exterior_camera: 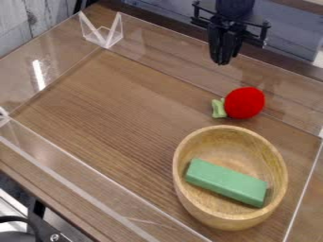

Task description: Move the red object to the left side of the table

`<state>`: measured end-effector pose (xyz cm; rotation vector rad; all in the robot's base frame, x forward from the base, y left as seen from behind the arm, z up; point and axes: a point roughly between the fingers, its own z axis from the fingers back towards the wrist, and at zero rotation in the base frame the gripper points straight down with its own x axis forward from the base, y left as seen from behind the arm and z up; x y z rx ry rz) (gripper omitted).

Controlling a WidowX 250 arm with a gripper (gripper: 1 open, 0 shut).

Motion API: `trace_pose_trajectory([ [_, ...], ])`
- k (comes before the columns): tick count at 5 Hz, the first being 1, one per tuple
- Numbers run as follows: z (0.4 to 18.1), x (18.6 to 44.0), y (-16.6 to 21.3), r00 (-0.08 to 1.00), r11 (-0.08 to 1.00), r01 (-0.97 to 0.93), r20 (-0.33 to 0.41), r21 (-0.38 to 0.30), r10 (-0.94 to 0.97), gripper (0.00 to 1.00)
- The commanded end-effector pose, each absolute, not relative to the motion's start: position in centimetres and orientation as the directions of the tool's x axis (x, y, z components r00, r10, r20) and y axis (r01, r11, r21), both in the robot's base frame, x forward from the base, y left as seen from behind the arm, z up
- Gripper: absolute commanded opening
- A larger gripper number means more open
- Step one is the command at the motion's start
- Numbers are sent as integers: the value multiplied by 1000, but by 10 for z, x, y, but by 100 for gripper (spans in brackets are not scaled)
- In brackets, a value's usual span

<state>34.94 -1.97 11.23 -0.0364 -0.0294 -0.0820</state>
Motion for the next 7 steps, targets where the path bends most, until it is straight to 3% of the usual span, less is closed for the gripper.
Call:
trace_pose_trajectory([
  [1, 112, 349, -40, 994, 995, 89, 62, -36, -87, 100],
  [4, 61, 345, -65, 993, 992, 114, -4, -46, -114, 100],
  [5, 58, 340, -62, 995, 995, 93, -12, -47, -94, 0],
  [7, 121, 321, -21, 990, 997, 71, 126, -43, -65, 0],
])
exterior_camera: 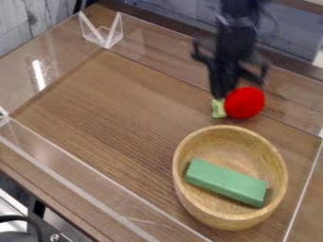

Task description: Move the red object to the left side of the table

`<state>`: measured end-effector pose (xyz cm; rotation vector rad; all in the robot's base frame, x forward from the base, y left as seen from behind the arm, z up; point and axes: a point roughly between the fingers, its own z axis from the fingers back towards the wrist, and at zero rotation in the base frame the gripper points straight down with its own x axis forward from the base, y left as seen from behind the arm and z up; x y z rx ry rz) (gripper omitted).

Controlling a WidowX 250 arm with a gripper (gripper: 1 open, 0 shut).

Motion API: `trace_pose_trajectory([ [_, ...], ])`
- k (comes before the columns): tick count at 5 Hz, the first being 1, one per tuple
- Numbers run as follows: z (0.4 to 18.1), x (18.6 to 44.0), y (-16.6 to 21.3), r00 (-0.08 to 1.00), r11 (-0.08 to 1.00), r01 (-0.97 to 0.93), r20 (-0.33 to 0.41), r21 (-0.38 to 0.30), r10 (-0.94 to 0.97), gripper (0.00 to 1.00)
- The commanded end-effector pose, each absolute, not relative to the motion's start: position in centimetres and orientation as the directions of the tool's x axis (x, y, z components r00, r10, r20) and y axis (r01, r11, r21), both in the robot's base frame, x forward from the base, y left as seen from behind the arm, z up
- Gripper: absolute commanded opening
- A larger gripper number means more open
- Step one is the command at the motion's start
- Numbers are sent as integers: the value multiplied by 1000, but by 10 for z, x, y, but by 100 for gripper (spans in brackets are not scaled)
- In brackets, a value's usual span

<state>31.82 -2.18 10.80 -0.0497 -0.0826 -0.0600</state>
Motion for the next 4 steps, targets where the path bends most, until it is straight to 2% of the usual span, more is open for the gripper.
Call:
trace_pose_trajectory([
  [1, 140, 309, 19, 986, 998, 46, 164, -40, -39, 0],
  [2, 130, 317, -13, 978, 989, 140, 161, -56, -129, 100],
  [3, 116, 324, -40, 967, 975, 216, 150, -58, -206, 100],
  [4, 110, 329, -52, 953, 960, 274, 153, -62, -263, 100],
])
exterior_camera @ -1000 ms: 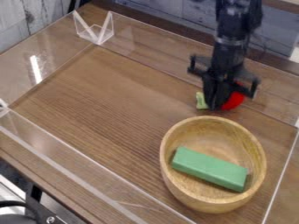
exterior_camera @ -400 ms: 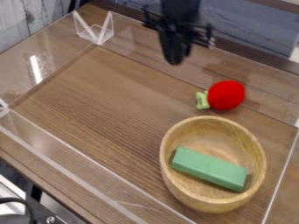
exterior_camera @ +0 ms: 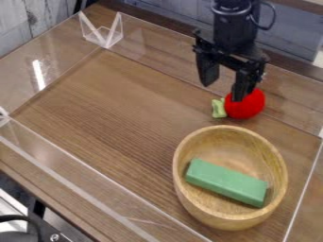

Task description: Move the red object to the left side of the table

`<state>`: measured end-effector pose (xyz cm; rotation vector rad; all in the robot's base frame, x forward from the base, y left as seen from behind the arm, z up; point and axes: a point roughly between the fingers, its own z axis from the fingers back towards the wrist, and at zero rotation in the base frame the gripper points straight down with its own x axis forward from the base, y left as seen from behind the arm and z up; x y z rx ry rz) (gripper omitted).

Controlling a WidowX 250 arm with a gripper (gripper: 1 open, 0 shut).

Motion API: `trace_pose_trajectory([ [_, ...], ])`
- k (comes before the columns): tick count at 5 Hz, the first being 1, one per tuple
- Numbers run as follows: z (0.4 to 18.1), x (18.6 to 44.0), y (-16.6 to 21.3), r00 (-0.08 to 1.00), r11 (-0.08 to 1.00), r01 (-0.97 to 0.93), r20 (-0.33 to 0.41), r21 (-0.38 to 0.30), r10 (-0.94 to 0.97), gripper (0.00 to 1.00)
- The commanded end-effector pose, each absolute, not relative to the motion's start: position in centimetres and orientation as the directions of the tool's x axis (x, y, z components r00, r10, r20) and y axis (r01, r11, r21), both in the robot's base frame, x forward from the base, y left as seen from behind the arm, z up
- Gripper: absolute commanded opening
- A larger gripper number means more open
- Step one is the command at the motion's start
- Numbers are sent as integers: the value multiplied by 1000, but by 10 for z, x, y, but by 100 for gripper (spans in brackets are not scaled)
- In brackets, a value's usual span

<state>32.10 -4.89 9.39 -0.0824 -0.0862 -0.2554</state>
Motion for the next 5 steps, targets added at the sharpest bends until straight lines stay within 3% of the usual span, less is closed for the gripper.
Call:
trace_pose_trajectory([
  [1, 101, 328, -52, 944, 947, 312, 136, -72, -301, 100],
  [4, 80, 332, -42, 915, 911, 401, 87, -98, -394, 100],
  [5, 74, 332, -44, 905, 900, 425, 79, -101, -418, 0],
])
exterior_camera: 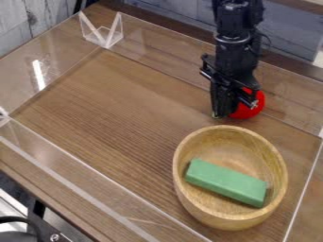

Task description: Move the red object to the left side of the table

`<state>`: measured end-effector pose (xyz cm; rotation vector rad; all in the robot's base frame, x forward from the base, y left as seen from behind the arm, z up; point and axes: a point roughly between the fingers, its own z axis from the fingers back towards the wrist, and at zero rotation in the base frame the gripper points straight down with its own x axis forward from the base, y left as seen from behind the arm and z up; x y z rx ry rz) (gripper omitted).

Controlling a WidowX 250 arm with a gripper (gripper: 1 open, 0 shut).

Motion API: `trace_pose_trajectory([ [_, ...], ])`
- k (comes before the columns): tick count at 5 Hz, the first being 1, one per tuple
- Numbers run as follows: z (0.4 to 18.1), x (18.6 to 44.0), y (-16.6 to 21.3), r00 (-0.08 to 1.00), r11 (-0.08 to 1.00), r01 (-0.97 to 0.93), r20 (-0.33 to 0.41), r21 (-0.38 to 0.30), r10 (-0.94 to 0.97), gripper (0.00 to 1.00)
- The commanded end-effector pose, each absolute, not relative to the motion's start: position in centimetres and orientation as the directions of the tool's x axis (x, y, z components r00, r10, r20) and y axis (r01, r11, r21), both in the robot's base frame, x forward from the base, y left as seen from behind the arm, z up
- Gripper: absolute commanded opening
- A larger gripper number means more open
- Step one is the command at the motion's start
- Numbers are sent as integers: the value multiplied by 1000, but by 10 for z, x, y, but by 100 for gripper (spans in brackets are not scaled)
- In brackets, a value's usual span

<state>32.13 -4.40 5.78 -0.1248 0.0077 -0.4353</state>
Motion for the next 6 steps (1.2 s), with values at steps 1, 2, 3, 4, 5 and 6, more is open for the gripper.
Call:
trace_pose_trajectory([
  [1, 96, 338, -21, 943, 943, 323, 116, -75, -314, 0],
  [2, 113, 345, 11, 972, 979, 194, 148, -58, -183, 0],
  [3, 106, 351, -7, 951, 957, 284, 148, -65, -272, 100],
  [4, 99, 356, -30, 917, 919, 387, 143, -80, -373, 100],
  [5, 93, 359, -57, 910, 910, 405, 140, -86, -391, 100],
  [6, 84, 364, -80, 909, 908, 409, 130, -94, -396, 100],
])
